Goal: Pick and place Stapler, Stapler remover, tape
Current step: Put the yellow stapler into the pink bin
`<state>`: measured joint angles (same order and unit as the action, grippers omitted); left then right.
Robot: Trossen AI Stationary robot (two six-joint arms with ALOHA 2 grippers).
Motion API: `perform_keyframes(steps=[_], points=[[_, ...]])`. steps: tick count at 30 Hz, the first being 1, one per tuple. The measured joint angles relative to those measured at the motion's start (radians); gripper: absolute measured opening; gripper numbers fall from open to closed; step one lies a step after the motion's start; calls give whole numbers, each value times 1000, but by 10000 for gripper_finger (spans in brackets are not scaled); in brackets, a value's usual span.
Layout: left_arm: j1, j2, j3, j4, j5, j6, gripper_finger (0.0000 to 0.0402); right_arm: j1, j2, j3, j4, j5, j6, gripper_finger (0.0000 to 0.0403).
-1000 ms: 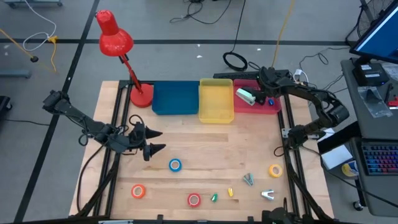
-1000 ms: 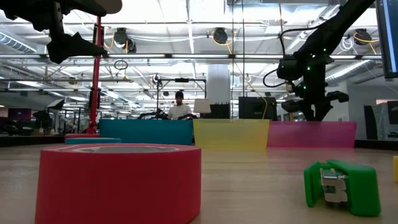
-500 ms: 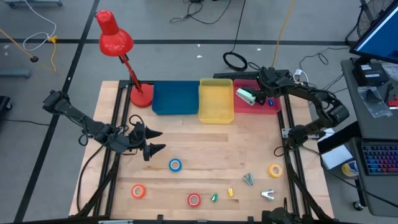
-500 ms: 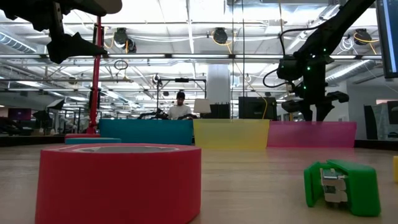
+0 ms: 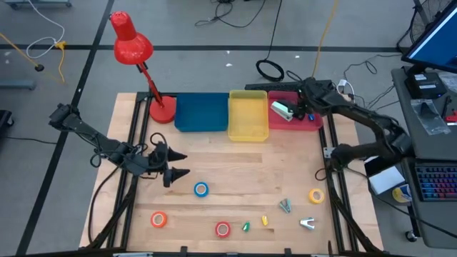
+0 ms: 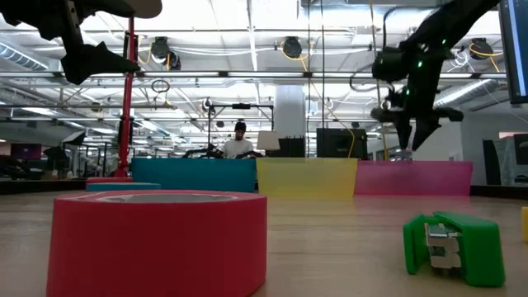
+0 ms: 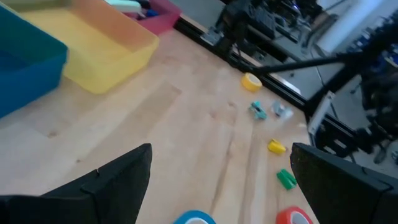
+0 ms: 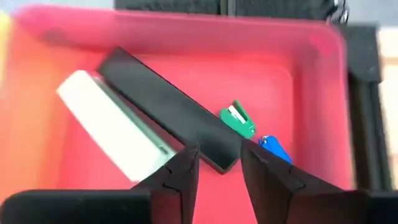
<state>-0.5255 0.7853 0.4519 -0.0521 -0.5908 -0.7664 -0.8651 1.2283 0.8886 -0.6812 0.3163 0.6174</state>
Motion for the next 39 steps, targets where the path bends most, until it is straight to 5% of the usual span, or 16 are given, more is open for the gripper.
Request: perform_keyframes(steps=[8, 18, 29, 39], points=[[0, 0, 0, 0, 59, 25, 379, 244, -247, 0, -4, -44, 44, 61], [0, 0, 0, -4, 159, 95, 379, 684, -341, 0, 50, -381, 240, 9], [0, 0, 0, -16, 278, 144, 379, 1168, -174, -1, 284, -377, 638, 1], [-2, 0, 0, -54, 282, 130, 379, 1426, 61, -1, 443, -370, 1120, 1]])
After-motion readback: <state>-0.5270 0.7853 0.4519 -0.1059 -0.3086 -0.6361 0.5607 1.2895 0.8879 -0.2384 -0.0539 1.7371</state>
